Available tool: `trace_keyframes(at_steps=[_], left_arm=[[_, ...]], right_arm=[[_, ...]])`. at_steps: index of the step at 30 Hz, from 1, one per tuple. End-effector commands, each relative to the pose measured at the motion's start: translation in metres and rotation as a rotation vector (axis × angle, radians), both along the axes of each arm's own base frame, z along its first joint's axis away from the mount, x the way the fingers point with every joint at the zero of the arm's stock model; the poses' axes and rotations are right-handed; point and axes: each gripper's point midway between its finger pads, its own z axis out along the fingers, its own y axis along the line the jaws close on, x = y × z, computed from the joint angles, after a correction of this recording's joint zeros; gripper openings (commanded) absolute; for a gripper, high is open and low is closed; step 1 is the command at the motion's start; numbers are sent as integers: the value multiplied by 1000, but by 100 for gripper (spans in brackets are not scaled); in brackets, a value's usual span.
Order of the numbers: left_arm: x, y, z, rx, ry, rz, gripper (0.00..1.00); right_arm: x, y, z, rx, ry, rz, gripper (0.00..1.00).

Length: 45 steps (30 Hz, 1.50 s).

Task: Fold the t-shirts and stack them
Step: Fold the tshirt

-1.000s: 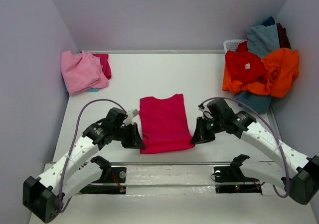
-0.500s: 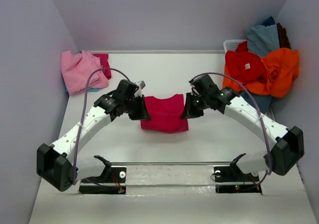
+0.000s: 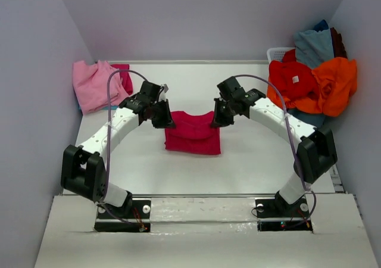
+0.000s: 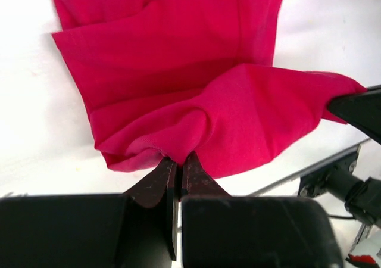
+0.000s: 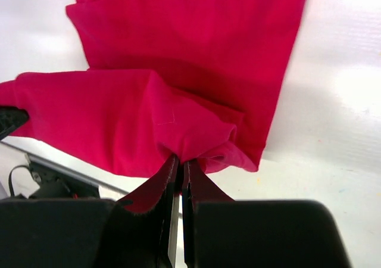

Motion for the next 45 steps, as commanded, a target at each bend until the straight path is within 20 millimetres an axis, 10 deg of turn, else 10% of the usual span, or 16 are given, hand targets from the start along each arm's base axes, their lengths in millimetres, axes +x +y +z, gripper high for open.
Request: trace_keyframes(at_steps=[1, 17, 31, 32, 34, 40, 45], left_arm=[[38, 2, 21, -25, -105, -1, 6], [130, -12, 49, -59, -196, 20, 6], [233, -17, 31, -64, -244, 133, 9], [240, -16, 28, -55, -246, 149, 25], [260, -12, 16, -31, -225, 177, 96], [269, -12, 10, -23, -221, 192, 99], [259, -4, 28, -27, -239, 196, 99]], right_arm=[[43, -3, 20, 6, -107, -58, 7], [123, -15, 38, -12, -216, -148, 7], [223, -40, 17, -28, -291, -265, 7], [229, -38, -3, -44, -262, -261, 10], [244, -39, 3, -45, -272, -267, 37], [264, -39, 9, -59, -291, -250, 100], [254, -42, 25, -54, -301, -249, 100]])
